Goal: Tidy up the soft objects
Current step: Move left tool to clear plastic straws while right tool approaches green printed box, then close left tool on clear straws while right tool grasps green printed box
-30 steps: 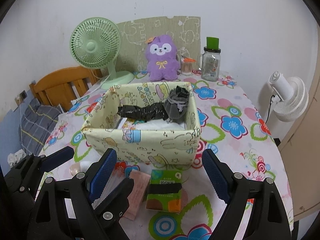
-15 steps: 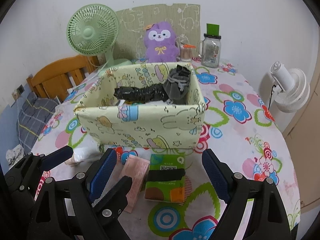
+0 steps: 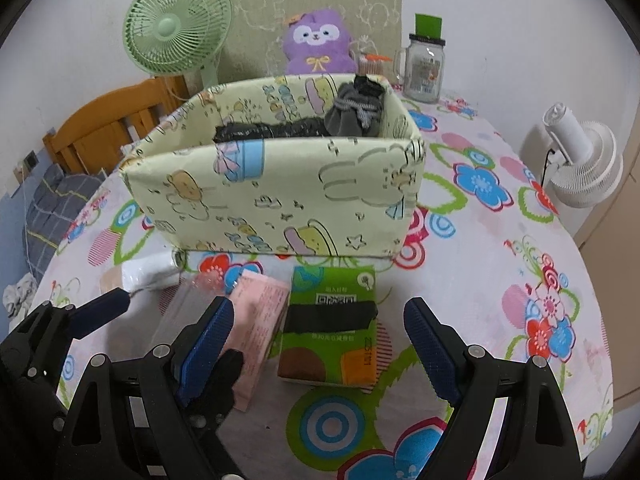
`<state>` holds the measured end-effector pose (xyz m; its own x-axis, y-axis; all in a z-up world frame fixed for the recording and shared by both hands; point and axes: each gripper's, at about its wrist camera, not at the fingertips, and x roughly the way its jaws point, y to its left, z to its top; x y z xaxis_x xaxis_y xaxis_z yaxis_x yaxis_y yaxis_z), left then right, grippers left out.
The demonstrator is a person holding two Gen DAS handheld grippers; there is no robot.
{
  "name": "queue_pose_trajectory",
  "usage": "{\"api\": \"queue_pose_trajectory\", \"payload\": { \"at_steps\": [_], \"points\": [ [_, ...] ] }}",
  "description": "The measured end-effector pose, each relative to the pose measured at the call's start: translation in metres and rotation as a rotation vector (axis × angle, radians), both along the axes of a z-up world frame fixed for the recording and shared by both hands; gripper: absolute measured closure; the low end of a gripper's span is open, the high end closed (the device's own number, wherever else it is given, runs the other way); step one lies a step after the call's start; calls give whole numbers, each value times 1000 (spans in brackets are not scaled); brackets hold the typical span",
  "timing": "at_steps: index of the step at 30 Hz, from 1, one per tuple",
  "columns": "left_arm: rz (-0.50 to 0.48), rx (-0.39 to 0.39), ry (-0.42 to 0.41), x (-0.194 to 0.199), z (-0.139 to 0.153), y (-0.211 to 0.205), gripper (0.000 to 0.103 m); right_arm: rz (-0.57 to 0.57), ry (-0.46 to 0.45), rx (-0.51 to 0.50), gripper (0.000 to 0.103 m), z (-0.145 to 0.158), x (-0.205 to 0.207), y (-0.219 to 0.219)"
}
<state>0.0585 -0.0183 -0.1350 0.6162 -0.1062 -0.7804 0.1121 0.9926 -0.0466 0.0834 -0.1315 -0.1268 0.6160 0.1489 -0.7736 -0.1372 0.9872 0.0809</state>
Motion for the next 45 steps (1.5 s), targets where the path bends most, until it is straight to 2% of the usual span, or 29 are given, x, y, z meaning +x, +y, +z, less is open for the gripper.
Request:
{"api": "queue_pose_trajectory", "payload": {
  "at_steps": [12,17,23,26,32,35,41,45],
  "points": [
    [21,-5,39,7,-16,9,7,-10,45,-20,14,-16,9,-1],
    [20,-24,30,6,-16,13,14,-17,55,-12,15,-20,12,-3],
    [25,-50,36,7,-16,20,22,-34,66,3,23,-23,16,-5],
    [4,-57,35,6,-14,18,29,-32,79,21,27,-26,18,-5],
    [24,-25,27,6,-13,22,34,-10,84,32,40,-25,15,-1],
    [32,-40,42,8,-17,25,35,-20,85,22,46,-25,14,0],
    [25,27,16,9,-20,10,40,-4,79,11,47,-24,12,4],
    [20,24,10,8,-20,8,45,-5,75,5,47,-24,10,6]
  ]
}}
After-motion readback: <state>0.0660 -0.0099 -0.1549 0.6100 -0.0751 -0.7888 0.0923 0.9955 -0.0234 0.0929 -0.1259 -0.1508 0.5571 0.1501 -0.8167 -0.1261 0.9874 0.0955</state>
